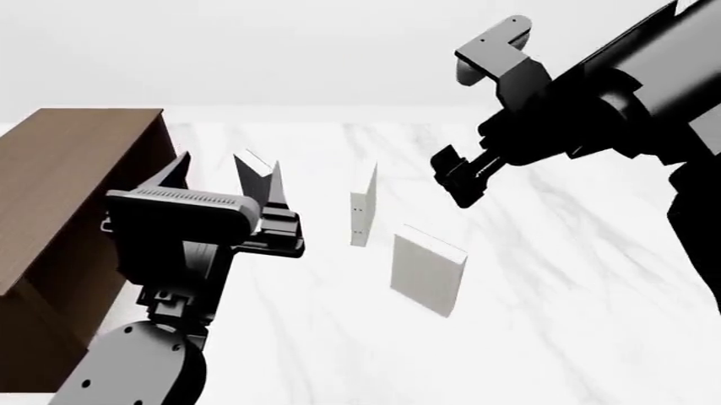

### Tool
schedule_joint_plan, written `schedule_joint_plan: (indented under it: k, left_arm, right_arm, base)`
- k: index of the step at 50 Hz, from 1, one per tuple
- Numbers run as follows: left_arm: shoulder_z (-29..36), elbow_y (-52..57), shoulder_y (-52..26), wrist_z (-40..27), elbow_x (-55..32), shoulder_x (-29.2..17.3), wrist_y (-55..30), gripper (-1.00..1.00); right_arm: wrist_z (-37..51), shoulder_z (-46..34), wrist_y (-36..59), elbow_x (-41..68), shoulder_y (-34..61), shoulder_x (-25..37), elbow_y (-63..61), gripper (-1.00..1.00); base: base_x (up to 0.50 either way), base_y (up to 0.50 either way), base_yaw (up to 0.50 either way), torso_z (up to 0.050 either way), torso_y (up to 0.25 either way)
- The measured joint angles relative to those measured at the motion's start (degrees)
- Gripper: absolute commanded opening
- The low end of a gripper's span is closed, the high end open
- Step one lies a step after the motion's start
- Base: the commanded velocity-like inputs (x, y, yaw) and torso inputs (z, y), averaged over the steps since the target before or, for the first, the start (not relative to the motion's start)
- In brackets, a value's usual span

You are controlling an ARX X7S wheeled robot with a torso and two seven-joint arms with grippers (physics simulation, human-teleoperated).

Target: Pick up the book on the right and place it under the cabinet shelf.

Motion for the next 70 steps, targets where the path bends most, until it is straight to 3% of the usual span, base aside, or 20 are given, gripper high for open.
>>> schedule_joint_plan:
  k: [35,70]
  left_arm:
    - [1.02,-1.23,1.03,-0.55,-0.63,-0.93,2.08,1.0]
    - [0.21,-0.45,2.35,-1.37,-2.2,-2.21,3.03,1.0]
  right_arm:
    - [-5.21,-6.79,-12.75,-4.76,-4.37,-5.41,14.01,1.0]
    - [-3.93,-7.1,-16.53,-4.97,-10.17,-6.48,16.06,1.0]
  base:
    - [0.0,0.0,0.0,0.0,0.0]
    - [0.0,0.0,0.0,0.0,0.0]
